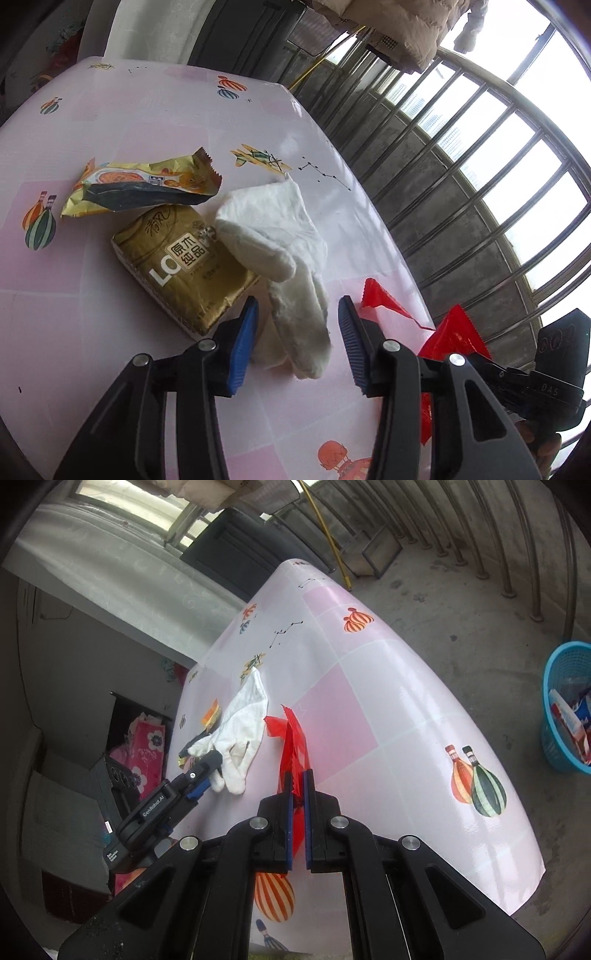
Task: Collect trash
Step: 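Grasp the white tissue with the left tool while the right tool holds the red wrapper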
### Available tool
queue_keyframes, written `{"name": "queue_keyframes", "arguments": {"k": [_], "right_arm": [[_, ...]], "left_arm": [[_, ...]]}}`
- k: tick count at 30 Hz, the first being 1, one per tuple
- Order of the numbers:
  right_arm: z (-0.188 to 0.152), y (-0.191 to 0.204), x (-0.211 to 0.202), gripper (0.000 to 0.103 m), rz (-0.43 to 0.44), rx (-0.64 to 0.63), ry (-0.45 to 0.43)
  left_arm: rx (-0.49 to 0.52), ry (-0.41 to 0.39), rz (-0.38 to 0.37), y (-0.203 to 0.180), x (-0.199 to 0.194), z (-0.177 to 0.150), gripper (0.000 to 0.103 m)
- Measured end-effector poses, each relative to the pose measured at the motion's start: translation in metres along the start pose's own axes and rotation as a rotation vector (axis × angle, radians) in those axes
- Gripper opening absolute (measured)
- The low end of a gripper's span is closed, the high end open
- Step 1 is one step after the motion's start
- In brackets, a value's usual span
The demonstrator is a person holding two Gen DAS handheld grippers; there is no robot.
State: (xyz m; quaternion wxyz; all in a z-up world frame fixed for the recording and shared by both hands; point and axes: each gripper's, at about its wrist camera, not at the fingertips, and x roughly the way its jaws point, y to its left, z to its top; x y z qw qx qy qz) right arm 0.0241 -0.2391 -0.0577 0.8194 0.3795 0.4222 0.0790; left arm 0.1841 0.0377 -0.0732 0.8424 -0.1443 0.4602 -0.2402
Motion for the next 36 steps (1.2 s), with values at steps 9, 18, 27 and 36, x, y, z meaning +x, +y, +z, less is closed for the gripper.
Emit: {"name": "queue_keyframes", "arguments": {"k": [9, 18, 27, 36], "right_arm": [[0.004, -0.003, -0.004, 0.003, 0.005, 0.015, -0.024], [0.0, -0.007, -0.019, 0.003, 0.034, 0.039, -0.064], [0.0, -0.004, -0.022, 0.003, 0.045, 0.035, -0.067], [0.001, 0.007, -0.017, 0.003, 0.05, 0.015, -0.06]], "left_arm": [[-0.002, 0.007, -0.014, -0.003, 0.005, -0.005, 0.012], [0.052, -0.059, -0.075, -0.018, -0.039, -0.001, 0.007], [0.179, -0.085, 0.01, -0.05, -0.074, -0.016, 0.007], [0.232, -0.078, 0.019, -0.059, -0.086, -0.034, 0.007]]}}
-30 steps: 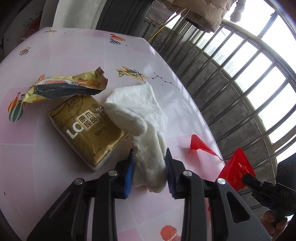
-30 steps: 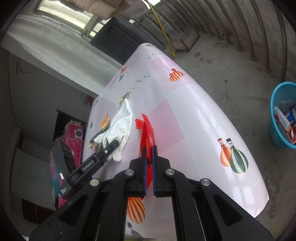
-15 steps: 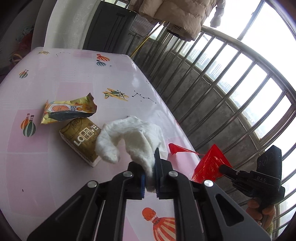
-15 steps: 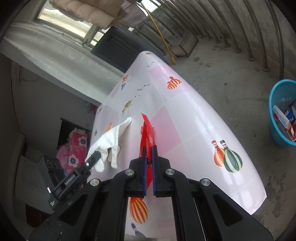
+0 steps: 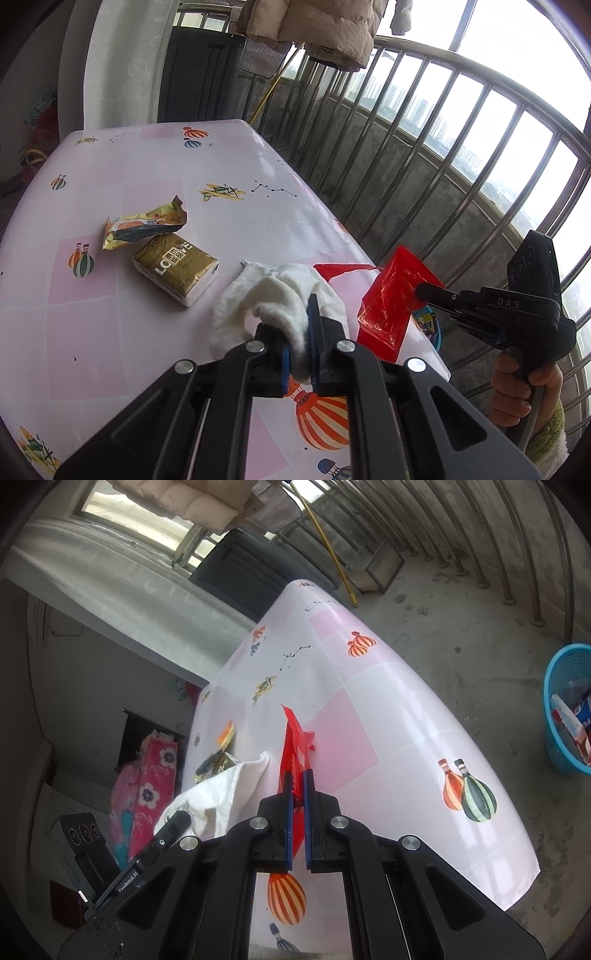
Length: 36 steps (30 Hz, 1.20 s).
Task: Collect trash
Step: 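Grasp the white tissue with the left tool while the right tool holds the red wrapper, then carry the tissue and red wrapper with both tools to the blue wastebasket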
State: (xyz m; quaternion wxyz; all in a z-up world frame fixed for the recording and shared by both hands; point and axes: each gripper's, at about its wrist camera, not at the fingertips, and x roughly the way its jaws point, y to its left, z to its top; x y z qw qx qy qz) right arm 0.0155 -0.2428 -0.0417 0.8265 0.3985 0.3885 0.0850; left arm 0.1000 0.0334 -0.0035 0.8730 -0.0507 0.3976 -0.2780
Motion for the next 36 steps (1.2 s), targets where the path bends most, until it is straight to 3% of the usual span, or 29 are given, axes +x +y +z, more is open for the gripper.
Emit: {"name": "queue_keyframes", "arguments": {"k": [22, 36], "right_arm": [[0.0, 0.014, -0.006, 0.003, 0.02, -0.028, -0.028], [0.015, 0.032, -0.015, 0.003, 0.022, -0.047, -0.041]], "left_arm": [[0.122, -0.106, 0.06, -0.014, -0.031, 0.0, 0.007], [0.092, -0.197, 0.04, -0.011, -0.051, 0.009, 0.007]]}}
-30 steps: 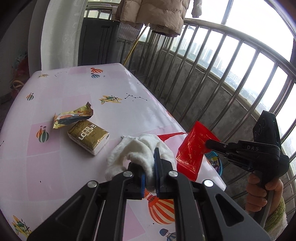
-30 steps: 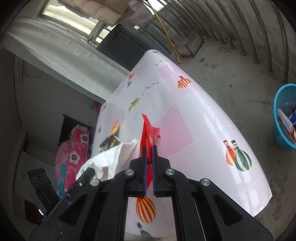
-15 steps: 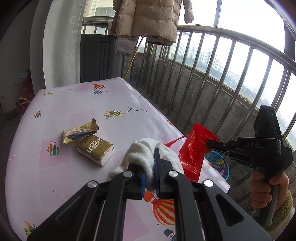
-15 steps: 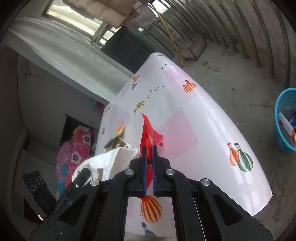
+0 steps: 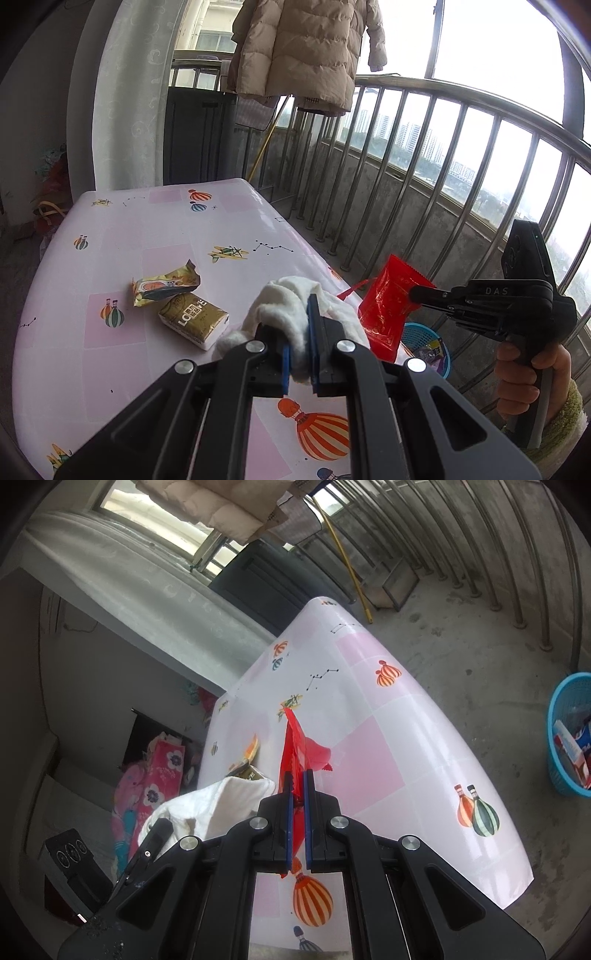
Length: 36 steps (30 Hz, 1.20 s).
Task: Collect trash
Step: 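Carry the tissue and red wrapper with both tools to the blue wastebasket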
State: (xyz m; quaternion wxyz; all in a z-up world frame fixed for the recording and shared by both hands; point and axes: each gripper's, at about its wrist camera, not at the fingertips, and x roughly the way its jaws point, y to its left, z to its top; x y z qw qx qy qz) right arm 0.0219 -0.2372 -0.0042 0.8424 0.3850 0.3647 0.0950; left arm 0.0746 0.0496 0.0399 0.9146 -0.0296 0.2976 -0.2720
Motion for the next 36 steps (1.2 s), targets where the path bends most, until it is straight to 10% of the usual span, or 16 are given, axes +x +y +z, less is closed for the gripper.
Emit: {"name": "queue_keyframes", "arguments": {"k": [36], "right_arm": [[0.005, -0.018, -0.049, 0.003, -0.028, 0.043, -0.177]], "left_arm": [[-0.016, -0.051, -0.096, 0.003, -0.016, 0.034, 0.007]]}}
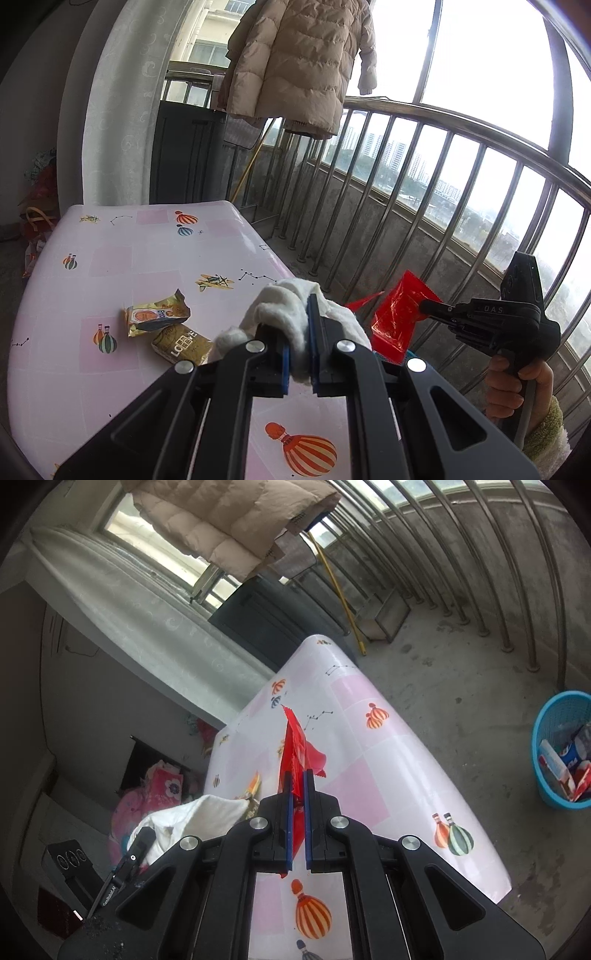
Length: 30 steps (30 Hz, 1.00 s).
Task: Collect trash
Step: 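Carry the tissue and red wrapper with both tools to the blue wastebasket, then open both tools over the wastebasket to drop tissue and wrapper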
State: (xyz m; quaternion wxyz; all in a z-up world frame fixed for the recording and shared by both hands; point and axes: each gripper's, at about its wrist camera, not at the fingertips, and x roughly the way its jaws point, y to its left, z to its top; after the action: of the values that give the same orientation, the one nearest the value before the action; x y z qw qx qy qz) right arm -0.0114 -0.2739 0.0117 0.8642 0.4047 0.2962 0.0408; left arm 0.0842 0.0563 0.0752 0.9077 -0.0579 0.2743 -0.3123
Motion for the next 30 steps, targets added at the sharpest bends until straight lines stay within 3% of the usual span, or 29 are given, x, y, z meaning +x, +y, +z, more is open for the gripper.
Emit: {"name": "queue_keyframes", "arguments": {"k": [8, 17, 23, 30], "right_arm": [[0.005, -0.057, -0.073, 0.003, -0.143, 0.116, -0.219], [-0.008, -0.145, -0.111, 0.003, -0.355, 0.322, -0.347], [-0.012, -0.205, -0.108, 0.003, -0.484, 0.433, -0.371], [0.002, -0.272, -0.078, 0.003, -0.521, 0.526, -0.338]], "left_arm": [[0.062, 0.092, -0.219, -0.049, 0.048, 0.036, 0.007], [0.149, 0.344, -0.434, -0.154, 0.16, 0.039, 0.007], [0.258, 0.496, -0.454, -0.237, 0.248, 0.015, 0.007], [0.361, 0.624, -0.445, -0.316, 0.348, -0.027, 0.007]]}}
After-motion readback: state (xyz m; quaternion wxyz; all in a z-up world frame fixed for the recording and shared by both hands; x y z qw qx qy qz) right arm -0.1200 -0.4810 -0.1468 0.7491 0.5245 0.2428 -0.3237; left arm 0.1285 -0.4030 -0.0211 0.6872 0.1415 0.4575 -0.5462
